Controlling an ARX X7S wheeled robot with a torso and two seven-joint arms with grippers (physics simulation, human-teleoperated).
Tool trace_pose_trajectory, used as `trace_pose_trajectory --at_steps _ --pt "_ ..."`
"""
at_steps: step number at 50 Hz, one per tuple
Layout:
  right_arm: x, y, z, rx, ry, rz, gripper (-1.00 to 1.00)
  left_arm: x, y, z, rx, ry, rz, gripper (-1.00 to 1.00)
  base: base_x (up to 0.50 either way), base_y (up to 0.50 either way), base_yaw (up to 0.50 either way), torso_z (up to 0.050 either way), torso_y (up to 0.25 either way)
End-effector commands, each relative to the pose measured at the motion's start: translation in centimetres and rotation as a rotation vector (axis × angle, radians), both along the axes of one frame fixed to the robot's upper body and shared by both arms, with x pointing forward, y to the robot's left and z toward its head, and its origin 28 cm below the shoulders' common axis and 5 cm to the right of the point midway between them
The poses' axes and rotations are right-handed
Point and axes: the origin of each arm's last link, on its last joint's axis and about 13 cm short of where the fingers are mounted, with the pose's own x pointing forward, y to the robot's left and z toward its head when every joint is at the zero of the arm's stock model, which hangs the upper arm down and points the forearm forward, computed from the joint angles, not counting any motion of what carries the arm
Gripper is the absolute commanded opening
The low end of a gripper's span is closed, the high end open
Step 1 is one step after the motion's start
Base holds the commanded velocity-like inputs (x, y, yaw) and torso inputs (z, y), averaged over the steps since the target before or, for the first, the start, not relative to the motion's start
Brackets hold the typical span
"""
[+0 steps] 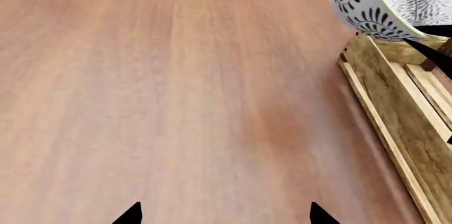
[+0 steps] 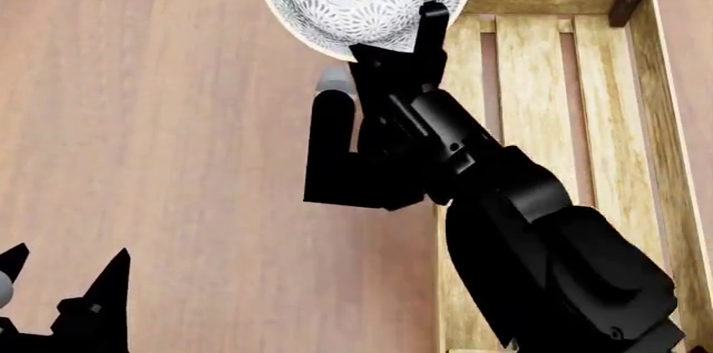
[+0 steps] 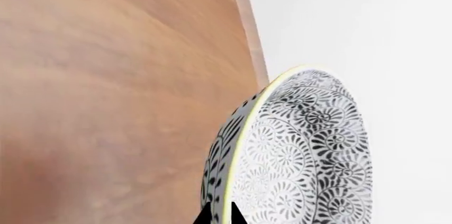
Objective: Pick up the bowl on the left and put it in the tray.
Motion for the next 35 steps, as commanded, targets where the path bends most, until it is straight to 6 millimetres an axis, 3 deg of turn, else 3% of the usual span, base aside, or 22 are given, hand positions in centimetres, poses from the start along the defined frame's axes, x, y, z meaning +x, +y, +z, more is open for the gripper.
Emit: trace_pose_trajectory --at_steps 1,9,15,35 --pt "-3.6 -3.2 3.1 -0.023 -0.056 -0.067 -1.00 0.0 -0.1 0.0 -0.001 0.003 0.001 1.00 0.00 0.00 0.00 0.000 0.000" --pt "-4.6 -5.7 3.5 0.000 -0.046 -0.152 -1.00 0.1 -0.1 -0.1 -0.002 0.012 0.011 1.00 0.00 0.00 0.00 0.000 0.000" --pt "-4.7 -7.2 2.4 0.012 -0.002 -0.210 -1.00 0.2 -0.2 -0.2 0.011 0.015 0.009 1.00 0.00 0.00 0.00 0.000 0.000" --pt "-3.6 -8.5 -0.3 0.066 0.085 -0.284 -1.00 0.1 -0.2 -0.1 0.015 0.014 0.013 1.00 0.00 0.00 0.00 0.000 0.001"
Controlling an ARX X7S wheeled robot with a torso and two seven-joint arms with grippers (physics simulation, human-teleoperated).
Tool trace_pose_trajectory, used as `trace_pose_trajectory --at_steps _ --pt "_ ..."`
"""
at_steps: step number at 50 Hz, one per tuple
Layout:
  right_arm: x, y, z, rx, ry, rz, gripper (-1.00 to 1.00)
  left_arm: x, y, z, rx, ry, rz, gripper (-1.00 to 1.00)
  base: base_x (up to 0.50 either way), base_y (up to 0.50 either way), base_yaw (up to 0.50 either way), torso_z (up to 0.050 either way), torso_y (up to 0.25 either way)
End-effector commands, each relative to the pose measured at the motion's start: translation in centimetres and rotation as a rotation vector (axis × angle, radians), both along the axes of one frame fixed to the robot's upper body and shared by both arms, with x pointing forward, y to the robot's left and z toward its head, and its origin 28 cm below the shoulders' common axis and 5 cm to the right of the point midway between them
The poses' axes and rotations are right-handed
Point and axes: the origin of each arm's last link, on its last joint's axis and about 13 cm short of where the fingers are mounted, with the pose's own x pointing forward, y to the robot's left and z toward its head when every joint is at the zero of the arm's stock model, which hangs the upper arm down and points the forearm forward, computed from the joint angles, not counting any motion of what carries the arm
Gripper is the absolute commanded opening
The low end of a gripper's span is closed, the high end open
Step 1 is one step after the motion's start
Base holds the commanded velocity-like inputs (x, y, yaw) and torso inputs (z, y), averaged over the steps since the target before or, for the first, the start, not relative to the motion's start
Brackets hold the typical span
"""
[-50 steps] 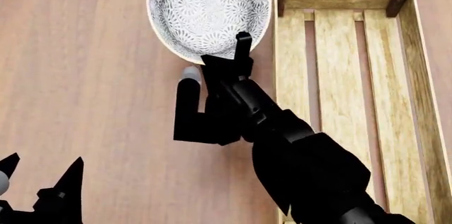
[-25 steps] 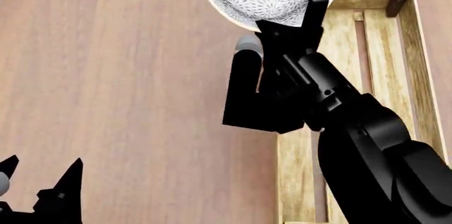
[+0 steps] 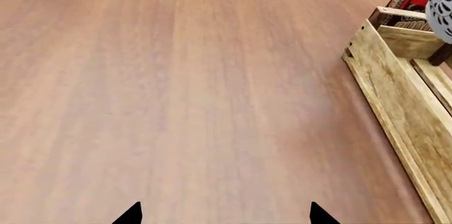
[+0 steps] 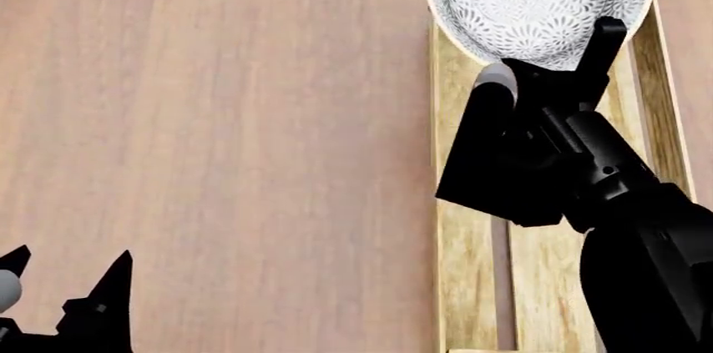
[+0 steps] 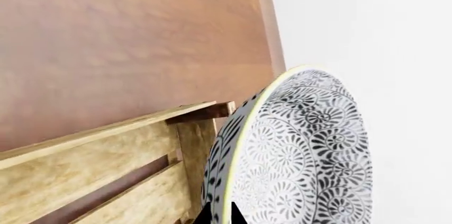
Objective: Pick up the bowl on the left and put it in the tray.
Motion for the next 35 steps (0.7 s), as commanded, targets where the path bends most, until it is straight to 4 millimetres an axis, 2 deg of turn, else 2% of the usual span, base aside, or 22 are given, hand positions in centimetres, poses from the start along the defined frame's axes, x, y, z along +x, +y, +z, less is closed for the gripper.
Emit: trace_pose_trajectory --at_steps 1,16,35 --pt "0.4 -0.7 -0.9 0.016 0.012 -0.045 -1.00 0.0 0.0 0.0 0.002 0.002 0.004 1.00 0.00 0.00 0.00 0.000 0.000" --pt "1.0 -0.7 -4.1 0.044 0.105 -0.051 -1.00 -0.1 0.0 -0.1 0.001 0.001 0.006 1.00 0.00 0.00 0.00 0.000 0.001" --pt "2.9 -0.2 -6.2 0.059 0.155 -0.060 -1.00 -0.1 0.1 -0.1 -0.001 -0.001 0.007 1.00 0.00 0.00 0.00 0.000 0.001"
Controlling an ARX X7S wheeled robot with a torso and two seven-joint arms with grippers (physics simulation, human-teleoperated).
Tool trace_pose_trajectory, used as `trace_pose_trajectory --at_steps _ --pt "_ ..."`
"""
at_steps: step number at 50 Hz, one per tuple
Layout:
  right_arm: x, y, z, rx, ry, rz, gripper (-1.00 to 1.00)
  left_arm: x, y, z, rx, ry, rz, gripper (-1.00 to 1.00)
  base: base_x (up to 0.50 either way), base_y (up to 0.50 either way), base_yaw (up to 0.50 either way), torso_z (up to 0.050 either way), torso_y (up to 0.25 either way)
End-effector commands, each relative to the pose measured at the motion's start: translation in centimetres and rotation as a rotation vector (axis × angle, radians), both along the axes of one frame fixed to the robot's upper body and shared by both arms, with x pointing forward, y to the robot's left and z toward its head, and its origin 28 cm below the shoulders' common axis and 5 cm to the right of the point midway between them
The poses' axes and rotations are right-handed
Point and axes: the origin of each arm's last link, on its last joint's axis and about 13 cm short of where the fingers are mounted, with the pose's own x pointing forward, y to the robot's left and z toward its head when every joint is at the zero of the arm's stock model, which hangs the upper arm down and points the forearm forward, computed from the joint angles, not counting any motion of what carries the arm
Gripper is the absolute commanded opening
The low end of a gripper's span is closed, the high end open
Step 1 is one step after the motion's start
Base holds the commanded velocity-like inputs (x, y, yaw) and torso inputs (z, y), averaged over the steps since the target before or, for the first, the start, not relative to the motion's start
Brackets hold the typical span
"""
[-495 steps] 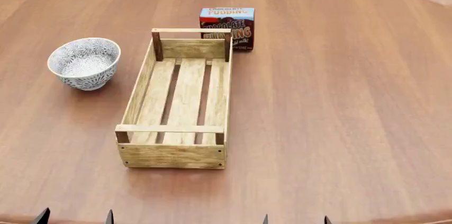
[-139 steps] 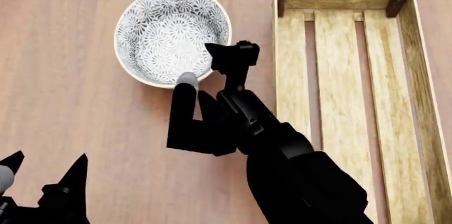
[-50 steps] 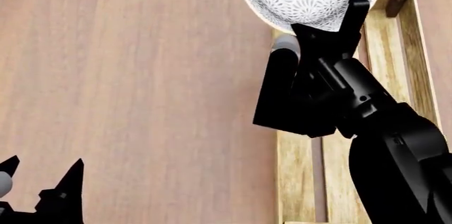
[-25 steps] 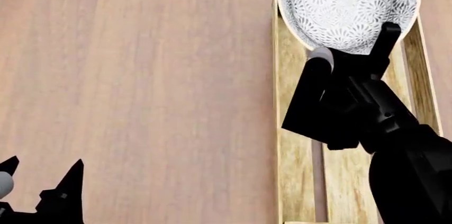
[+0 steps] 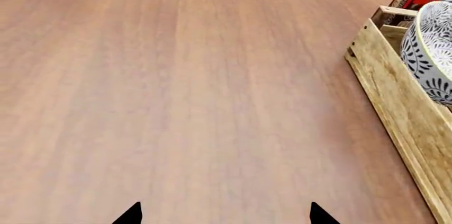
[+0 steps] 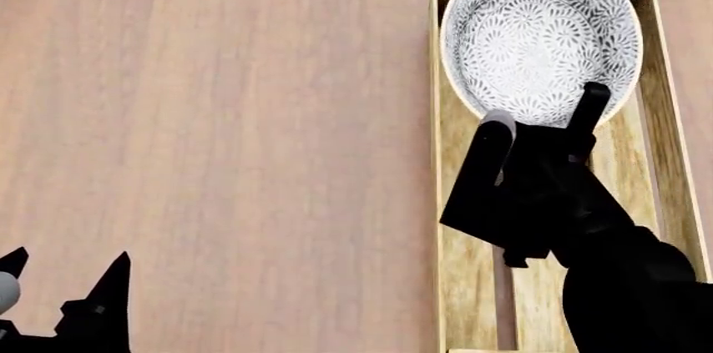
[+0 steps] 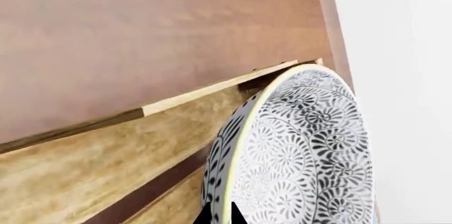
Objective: Pick up the bowl on the left and put it in the tray.
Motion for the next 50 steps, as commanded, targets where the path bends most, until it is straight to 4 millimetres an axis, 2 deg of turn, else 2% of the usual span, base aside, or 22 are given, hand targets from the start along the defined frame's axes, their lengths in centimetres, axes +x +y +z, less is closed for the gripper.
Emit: trace_pose_trajectory --at_steps 1,12,19,37,38,50 --pt "1.10 0.38 -0.95 -0.004 0.010 -0.002 -1.00 -0.02 0.06 -0.02 -0.003 0.000 0.001 1.00 0.00 0.00 0.00 0.000 0.000" --pt "1.79 0.46 -1.42 0.000 0.031 -0.015 -1.00 0.01 0.12 0.00 -0.002 -0.001 0.004 1.00 0.00 0.00 0.00 0.000 0.000" --pt "2.03 -0.20 -1.60 0.001 0.045 -0.043 -1.00 -0.02 0.09 -0.02 -0.004 0.000 0.003 1.00 0.00 0.00 0.00 0.000 0.000" --pt "1.69 -0.41 -1.81 -0.006 0.066 -0.056 -1.00 -0.06 0.02 0.08 -0.002 -0.002 0.001 1.00 0.00 0.00 0.00 0.000 0.000" --pt "1.63 -0.40 -1.85 -0.009 0.075 -0.053 1.00 -0.05 0.03 0.07 -0.002 -0.002 0.002 1.00 0.00 0.00 0.00 0.000 0.000" --pt "1.19 -0.47 -1.62 -0.023 0.087 -0.043 1.00 -0.06 0.04 0.12 -0.001 -0.002 0.003 1.00 0.00 0.00 0.00 0.000 0.000"
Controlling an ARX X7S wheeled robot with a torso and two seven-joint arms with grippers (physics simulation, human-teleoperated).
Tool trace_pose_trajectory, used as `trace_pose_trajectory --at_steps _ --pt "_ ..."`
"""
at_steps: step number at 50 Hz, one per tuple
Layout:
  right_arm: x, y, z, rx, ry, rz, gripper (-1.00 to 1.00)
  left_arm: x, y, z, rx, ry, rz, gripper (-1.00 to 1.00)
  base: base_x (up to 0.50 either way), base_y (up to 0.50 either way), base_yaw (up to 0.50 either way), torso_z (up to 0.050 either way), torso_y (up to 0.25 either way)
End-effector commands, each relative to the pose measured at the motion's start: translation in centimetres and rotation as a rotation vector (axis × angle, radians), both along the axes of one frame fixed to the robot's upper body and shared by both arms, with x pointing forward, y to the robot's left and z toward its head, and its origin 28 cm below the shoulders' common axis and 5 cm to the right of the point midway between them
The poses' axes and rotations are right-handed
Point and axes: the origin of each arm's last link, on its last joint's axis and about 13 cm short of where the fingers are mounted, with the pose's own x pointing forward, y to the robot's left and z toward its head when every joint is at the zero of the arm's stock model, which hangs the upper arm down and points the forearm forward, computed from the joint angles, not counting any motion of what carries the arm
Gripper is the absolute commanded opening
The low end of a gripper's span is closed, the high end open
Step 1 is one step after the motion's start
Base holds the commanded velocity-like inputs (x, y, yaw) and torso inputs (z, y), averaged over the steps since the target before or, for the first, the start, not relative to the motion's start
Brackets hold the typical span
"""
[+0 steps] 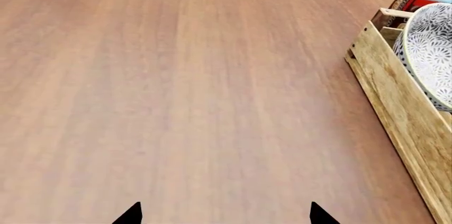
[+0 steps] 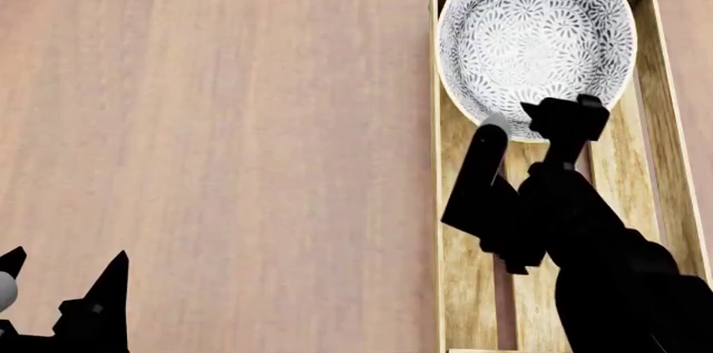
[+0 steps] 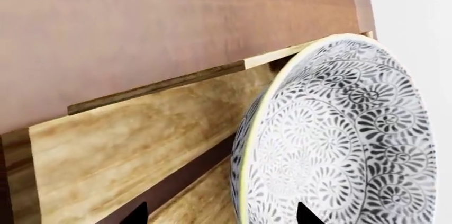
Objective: Pick up the bowl on the left and put it in the tray.
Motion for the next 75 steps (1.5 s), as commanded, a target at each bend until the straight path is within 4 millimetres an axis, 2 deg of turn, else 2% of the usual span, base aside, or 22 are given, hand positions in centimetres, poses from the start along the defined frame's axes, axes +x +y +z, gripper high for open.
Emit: trace_pose_trajectory --at_steps 1,9,17,28,36,39,42,46,47,50,51,52,53,57,59,60,61,66,69,70,74,75 --pt "-0.5 -0.3 0.2 -0.014 0.016 -0.003 1.00 0.0 0.0 0.0 0.001 0.000 0.001 1.00 0.00 0.00 0.00 0.000 0.000" --pt "-1.6 -0.3 2.1 -0.009 -0.009 0.015 1.00 0.0 0.0 0.0 0.000 0.000 0.002 1.00 0.00 0.00 0.00 0.000 0.000" --pt "-5.1 -0.5 5.6 -0.024 -0.048 0.073 1.00 -0.1 0.0 0.0 0.001 0.000 0.002 1.00 0.00 0.00 0.00 0.000 0.000" --pt "-8.5 -0.7 9.3 -0.038 -0.130 0.107 1.00 -0.2 -0.1 0.1 0.005 -0.003 0.001 1.00 0.00 0.00 0.00 0.000 0.000" --pt "-11.0 -0.9 10.4 -0.018 -0.186 0.154 1.00 -0.3 -0.1 0.2 0.005 -0.006 0.001 1.00 0.00 0.00 0.00 0.000 0.000" --pt "-12.0 -0.9 10.4 0.036 -0.269 0.171 1.00 -0.3 0.0 0.1 0.007 -0.014 -0.002 1.00 0.00 0.00 0.00 0.000 0.000" --pt "-12.7 -0.8 9.2 0.132 -0.366 0.158 1.00 -0.4 0.1 0.1 0.005 -0.028 -0.008 1.00 0.00 0.00 0.00 0.000 0.000" --pt "-13.2 -0.5 7.4 0.240 -0.462 0.036 1.00 -0.5 0.4 0.3 -0.010 -0.045 0.003 1.00 0.00 0.00 0.00 0.000 0.000" --pt "-13.5 -0.3 6.3 0.344 -0.485 0.002 1.00 -0.5 0.5 0.3 -0.020 -0.044 0.008 1.00 0.00 0.00 0.00 0.000 0.000" --pt "-13.7 -0.4 4.6 0.471 -0.548 -0.093 1.00 -0.5 0.7 0.2 -0.024 -0.048 0.014 1.00 0.00 0.00 0.00 0.000 0.000" --pt "-14.1 -0.2 3.5 0.559 -0.572 -0.151 1.00 -0.6 0.8 0.0 -0.025 -0.052 0.019 1.00 0.00 0.00 0.00 0.000 0.000" --pt "-14.2 -0.2 3.5 0.560 -0.572 -0.151 1.00 -0.6 0.8 0.0 -0.025 -0.052 0.019 1.00 0.00 0.00 0.00 0.000 0.000" --pt "-14.9 0.1 2.7 0.612 -0.623 -0.171 1.00 -0.6 0.9 -0.1 -0.024 -0.065 0.030 1.00 0.00 0.00 0.00 0.000 0.000" --pt "-17.0 1.0 2.1 0.754 -0.707 -0.159 1.00 -0.8 0.9 -0.9 -0.012 -0.095 0.034 1.00 0.00 0.00 0.00 0.000 0.000" --pt "-17.4 1.2 1.5 0.806 -0.690 -0.177 1.00 -0.9 1.0 -1.1 -0.014 -0.101 0.033 1.00 0.00 0.00 0.00 0.000 0.000" --pt "-17.4 1.3 0.9 0.850 -0.715 -0.206 1.00 -0.9 1.1 -1.2 -0.013 -0.113 0.036 1.00 0.00 0.00 0.00 0.000 0.000" --pt "-17.4 1.4 -0.1 0.823 -0.751 -0.242 1.00 -1.0 1.2 -1.4 -0.013 -0.116 0.041 1.00 0.00 0.00 0.00 0.000 0.000" --pt "-18.4 2.2 -3.5 1.032 -0.646 -0.310 1.00 -1.4 1.7 -2.2 0.008 -0.143 0.059 1.00 0.00 0.00 0.00 0.000 0.000" --pt "-18.9 2.4 -4.9 1.096 -0.615 -0.316 1.00 -1.4 1.9 -2.8 0.011 -0.147 0.064 1.00 0.00 0.00 0.00 0.000 0.000" --pt "-19.1 2.5 -5.8 1.152 -0.574 -0.337 1.00 -1.5 1.9 -3.5 0.011 -0.146 0.067 1.00 0.00 0.00 0.00 0.000 0.000" --pt "-19.1 2.8 -7.8 1.180 -0.527 -0.369 1.00 -1.6 1.9 -4.8 0.013 -0.154 0.093 1.00 0.00 0.00 0.00 0.000 0.000" --pt "-19.2 3.0 -8.9 1.198 -0.502 -0.375 1.00 -1.6 2.0 -5.7 -0.012 -0.122 0.100 1.00 0.00 0.00 0.00 0.000 0.000"
